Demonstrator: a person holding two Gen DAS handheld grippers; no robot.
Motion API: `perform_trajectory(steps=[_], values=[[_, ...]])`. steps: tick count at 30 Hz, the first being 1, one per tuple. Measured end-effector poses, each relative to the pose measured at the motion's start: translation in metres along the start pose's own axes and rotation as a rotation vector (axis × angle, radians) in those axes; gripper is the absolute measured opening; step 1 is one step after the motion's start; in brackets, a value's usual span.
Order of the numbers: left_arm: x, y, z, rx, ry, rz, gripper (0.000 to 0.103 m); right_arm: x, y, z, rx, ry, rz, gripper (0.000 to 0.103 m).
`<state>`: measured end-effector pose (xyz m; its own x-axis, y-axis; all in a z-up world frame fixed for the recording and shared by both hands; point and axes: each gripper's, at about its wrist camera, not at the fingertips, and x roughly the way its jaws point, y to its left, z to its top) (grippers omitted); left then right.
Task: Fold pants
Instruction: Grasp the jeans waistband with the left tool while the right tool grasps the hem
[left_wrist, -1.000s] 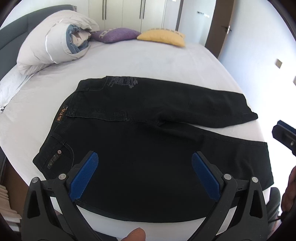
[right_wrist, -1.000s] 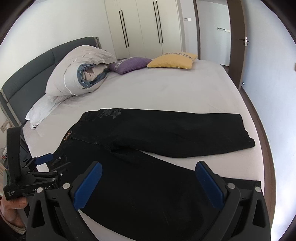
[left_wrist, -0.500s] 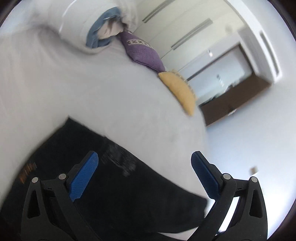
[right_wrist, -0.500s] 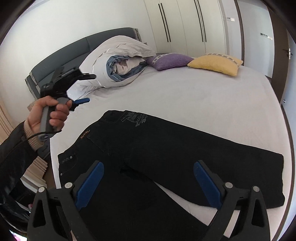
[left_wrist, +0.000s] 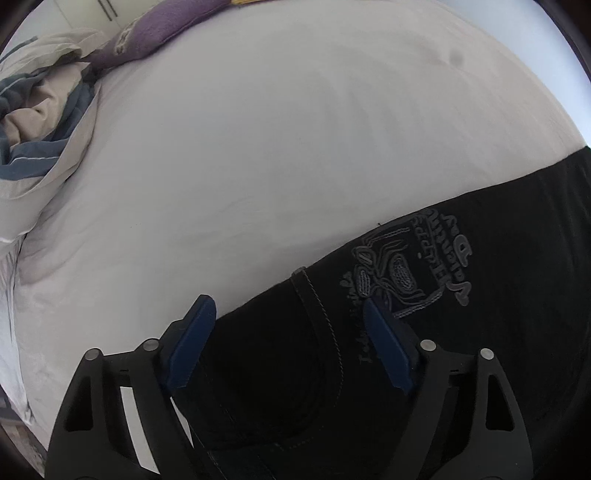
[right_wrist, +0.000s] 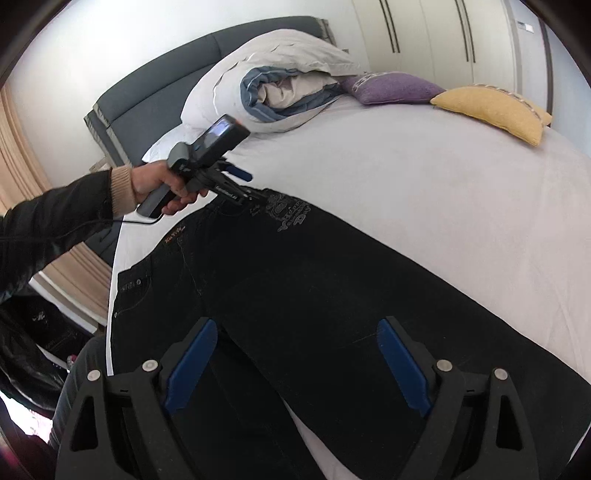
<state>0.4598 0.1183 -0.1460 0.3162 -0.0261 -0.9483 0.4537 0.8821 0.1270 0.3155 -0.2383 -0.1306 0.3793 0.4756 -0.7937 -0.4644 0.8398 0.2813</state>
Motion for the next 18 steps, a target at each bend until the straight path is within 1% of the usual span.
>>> perform_trajectory(steps=[2,4,6,8,9,10,11,12,13,14,16,18], values=[[0.014,0.010,0.006,0.006,0.011,-0.017,0.080,0.008,-0.004,-0.001,-0.002,0.015,0.025,0.084],[0.027,0.019,0.012,0.015,0.028,-0.060,0.077,0.014,-0.008,-0.002,0.000,0.031,0.041,0.082],[0.040,0.026,0.017,0.016,0.056,-0.086,0.076,0.019,-0.009,-0.001,-0.006,0.041,0.046,0.075],[0.048,0.031,0.020,0.014,0.064,-0.107,0.072,0.022,-0.009,0.001,-0.006,0.049,0.051,0.070],[0.049,0.032,0.022,0.012,0.063,-0.119,0.063,0.022,-0.009,0.002,-0.006,0.050,0.054,0.068],[0.049,0.033,0.023,0.015,0.058,-0.122,0.048,0.023,-0.009,0.004,-0.008,0.050,0.054,0.066],[0.048,0.031,0.025,0.027,0.049,-0.117,0.038,0.025,-0.008,0.007,-0.016,0.049,0.051,0.065],[0.046,0.027,0.026,0.040,0.045,-0.122,0.020,0.026,-0.007,0.009,-0.023,0.048,0.046,0.063],[0.044,0.023,0.027,0.054,0.035,-0.103,0.014,0.027,-0.007,0.012,-0.030,0.048,0.044,0.062],[0.042,0.019,0.026,0.072,0.024,-0.075,0.011,0.028,-0.007,0.017,-0.041,0.045,0.045,0.058],[0.034,0.015,0.023,0.087,-0.012,-0.039,0.008,0.031,-0.008,0.025,-0.063,0.047,0.038,0.058],[0.020,0.018,0.015,0.066,-0.062,-0.031,0.008,0.035,-0.011,0.036,-0.093,0.047,0.021,0.057]])
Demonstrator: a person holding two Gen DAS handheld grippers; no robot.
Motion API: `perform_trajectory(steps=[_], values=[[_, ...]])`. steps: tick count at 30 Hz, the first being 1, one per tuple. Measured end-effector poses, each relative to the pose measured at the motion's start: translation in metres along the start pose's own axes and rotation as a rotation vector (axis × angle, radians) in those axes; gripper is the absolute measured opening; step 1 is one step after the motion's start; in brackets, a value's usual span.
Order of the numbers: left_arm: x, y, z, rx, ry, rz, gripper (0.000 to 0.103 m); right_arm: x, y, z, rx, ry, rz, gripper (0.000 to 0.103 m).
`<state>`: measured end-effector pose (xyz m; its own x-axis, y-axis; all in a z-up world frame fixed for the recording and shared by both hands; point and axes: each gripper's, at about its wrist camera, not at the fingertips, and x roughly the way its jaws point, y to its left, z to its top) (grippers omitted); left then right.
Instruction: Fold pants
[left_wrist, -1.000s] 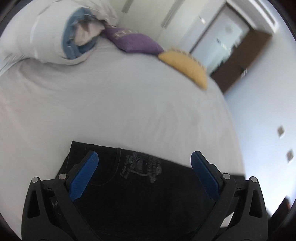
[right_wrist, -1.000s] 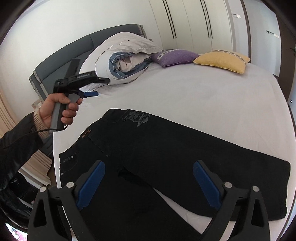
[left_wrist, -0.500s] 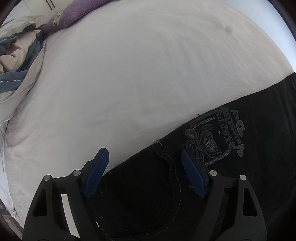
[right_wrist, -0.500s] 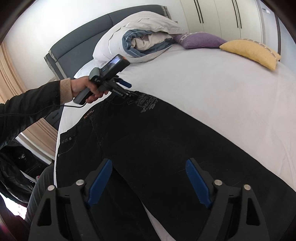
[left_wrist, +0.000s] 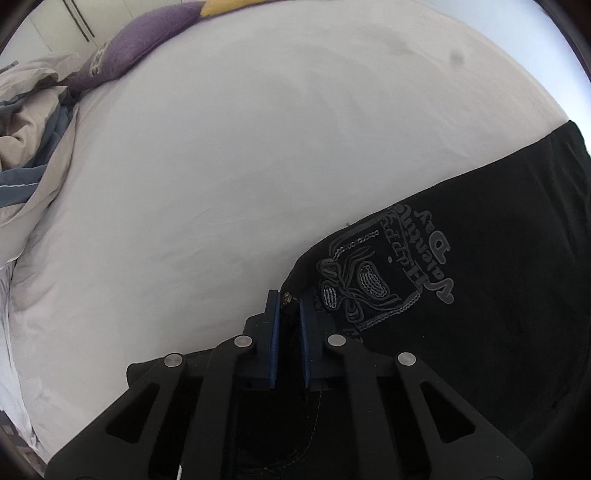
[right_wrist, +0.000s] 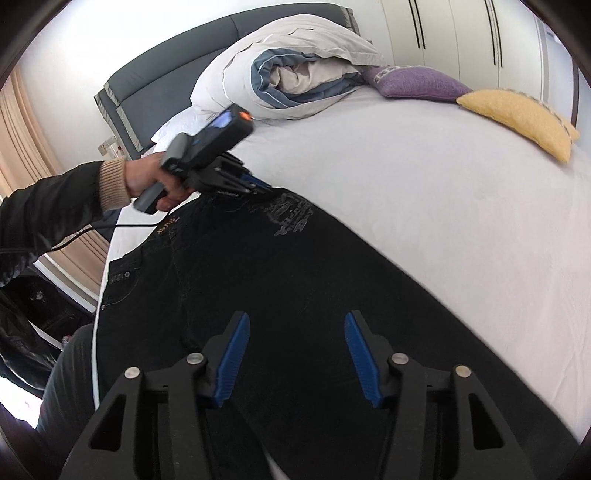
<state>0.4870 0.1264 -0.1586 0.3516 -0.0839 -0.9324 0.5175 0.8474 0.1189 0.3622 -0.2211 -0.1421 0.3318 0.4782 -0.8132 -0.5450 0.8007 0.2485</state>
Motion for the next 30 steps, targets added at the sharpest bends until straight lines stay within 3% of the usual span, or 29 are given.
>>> perform_trajectory(steps=[4,6,13,17,19,20,21,30], values=[[-0.048,0.016,-0.017,-0.044,-0.117,-0.026,0.008,0.010,-0.011,0.022,-0.008,0.003,-0.015,0.056],[-0.065,0.003,-0.024,-0.034,-0.151,-0.035,0.008,0.020,-0.014,0.034,-0.029,0.000,-0.023,0.054],[-0.101,-0.013,-0.051,-0.010,-0.220,-0.052,0.008,0.068,0.001,0.065,-0.163,0.085,-0.064,0.050],[-0.100,-0.008,-0.046,-0.004,-0.232,-0.061,0.008,0.092,0.011,0.072,-0.247,0.131,-0.097,0.049],[-0.104,-0.012,-0.054,-0.013,-0.237,-0.065,0.008,0.102,0.013,0.074,-0.265,0.161,-0.098,0.030],[-0.102,-0.008,-0.054,-0.018,-0.238,-0.069,0.008,0.109,0.013,0.075,-0.269,0.189,-0.096,0.016],[-0.100,-0.005,-0.054,-0.021,-0.240,-0.071,0.008,0.111,0.013,0.074,-0.272,0.204,-0.099,0.009],[-0.113,-0.007,-0.064,-0.029,-0.267,-0.065,0.008,0.087,0.019,0.069,-0.283,0.174,-0.076,0.004]])
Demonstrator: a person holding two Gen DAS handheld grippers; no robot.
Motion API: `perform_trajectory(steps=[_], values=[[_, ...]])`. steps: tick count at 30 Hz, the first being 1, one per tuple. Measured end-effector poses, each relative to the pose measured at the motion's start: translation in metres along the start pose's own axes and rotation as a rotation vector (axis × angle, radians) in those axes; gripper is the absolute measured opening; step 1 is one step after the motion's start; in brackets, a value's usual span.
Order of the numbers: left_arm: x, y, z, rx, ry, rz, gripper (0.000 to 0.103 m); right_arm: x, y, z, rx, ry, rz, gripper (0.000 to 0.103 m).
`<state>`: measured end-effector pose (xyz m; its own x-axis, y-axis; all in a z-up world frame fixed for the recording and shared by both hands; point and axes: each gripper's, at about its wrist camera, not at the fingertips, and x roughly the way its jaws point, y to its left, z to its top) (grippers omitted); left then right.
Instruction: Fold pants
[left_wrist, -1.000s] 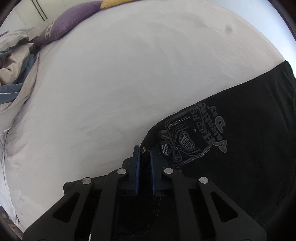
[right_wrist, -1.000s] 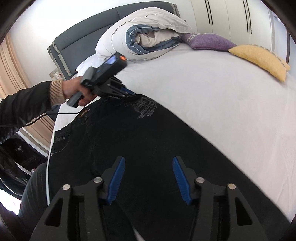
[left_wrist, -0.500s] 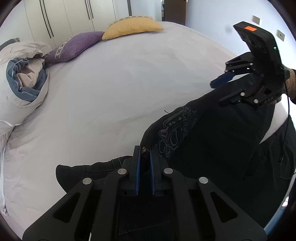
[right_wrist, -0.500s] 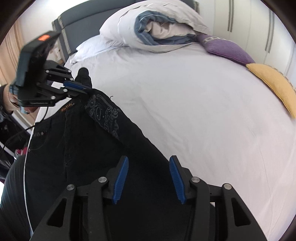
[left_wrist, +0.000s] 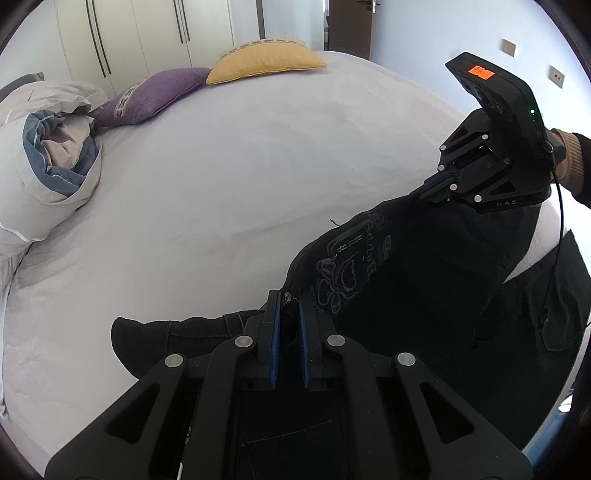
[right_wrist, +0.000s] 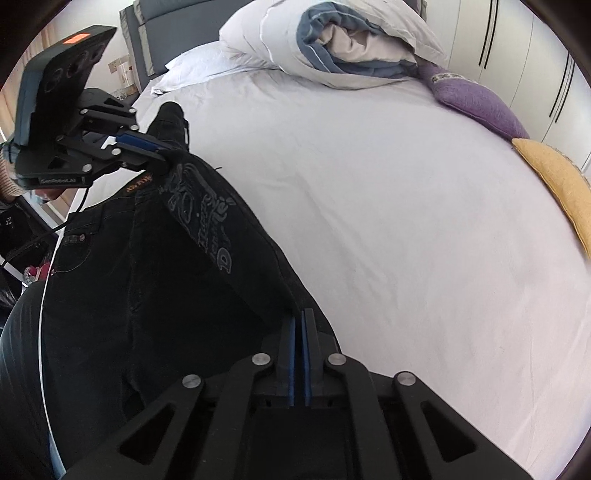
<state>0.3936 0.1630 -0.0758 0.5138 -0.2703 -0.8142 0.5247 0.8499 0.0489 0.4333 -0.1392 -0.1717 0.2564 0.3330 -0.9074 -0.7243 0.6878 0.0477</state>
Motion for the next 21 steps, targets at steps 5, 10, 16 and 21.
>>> perform_trajectory(steps=[5,10,16,21], values=[[-0.020,-0.002,-0.008,0.005,-0.020,0.011,0.008,-0.022,0.025,-0.002,-0.036,-0.031,-0.001,0.003],[-0.046,-0.015,-0.031,0.027,-0.027,0.019,0.008,-0.046,0.063,-0.011,-0.074,-0.052,-0.008,0.003],[-0.071,-0.032,-0.081,0.029,0.020,0.027,0.008,-0.055,0.131,-0.035,-0.118,-0.059,0.016,0.003],[-0.085,-0.051,-0.126,0.049,0.088,0.058,0.008,-0.050,0.192,-0.056,-0.177,-0.040,0.038,0.003]])
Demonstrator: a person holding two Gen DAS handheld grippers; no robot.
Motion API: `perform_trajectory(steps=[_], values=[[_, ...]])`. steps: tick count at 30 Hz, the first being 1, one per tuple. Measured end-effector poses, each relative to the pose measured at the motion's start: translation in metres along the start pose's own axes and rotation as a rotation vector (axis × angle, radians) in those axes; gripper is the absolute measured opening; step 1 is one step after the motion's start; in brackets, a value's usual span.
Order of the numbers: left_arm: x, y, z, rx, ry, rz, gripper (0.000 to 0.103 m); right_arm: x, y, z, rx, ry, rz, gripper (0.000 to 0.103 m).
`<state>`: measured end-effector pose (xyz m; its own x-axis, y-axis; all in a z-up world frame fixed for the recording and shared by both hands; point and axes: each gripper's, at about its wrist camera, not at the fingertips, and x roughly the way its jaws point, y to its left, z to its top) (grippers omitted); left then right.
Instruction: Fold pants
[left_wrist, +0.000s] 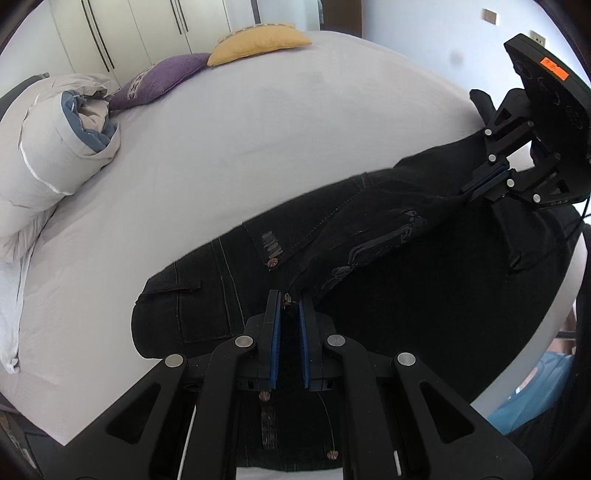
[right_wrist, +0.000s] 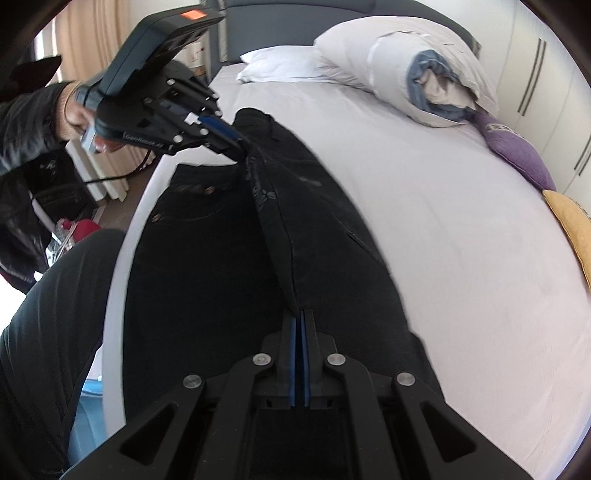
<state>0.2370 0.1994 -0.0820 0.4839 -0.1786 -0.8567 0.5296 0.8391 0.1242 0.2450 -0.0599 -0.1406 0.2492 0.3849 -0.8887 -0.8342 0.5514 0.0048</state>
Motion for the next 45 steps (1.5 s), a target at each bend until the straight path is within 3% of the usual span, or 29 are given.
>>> perform_trajectory(steps=[7,18,36,41,45], values=[[0.005,-0.031,-0.059,0.024,0.095,0.052,0.008,0.028,0.079,-0.015,-0.107,0.087,-0.013,0.003],[0.007,-0.065,-0.120,0.073,0.145,0.063,0.008,0.041,0.139,-0.027,-0.186,0.130,-0.061,0.003],[-0.024,-0.093,-0.191,0.122,0.147,0.074,0.008,0.038,0.186,-0.030,-0.159,0.120,-0.063,0.003],[-0.021,-0.092,-0.201,0.132,0.151,0.086,0.008,0.043,0.191,-0.032,-0.161,0.134,-0.066,0.003],[-0.012,-0.079,-0.199,0.134,0.140,0.096,0.015,0.056,0.183,-0.035,-0.114,0.163,-0.058,0.004]])
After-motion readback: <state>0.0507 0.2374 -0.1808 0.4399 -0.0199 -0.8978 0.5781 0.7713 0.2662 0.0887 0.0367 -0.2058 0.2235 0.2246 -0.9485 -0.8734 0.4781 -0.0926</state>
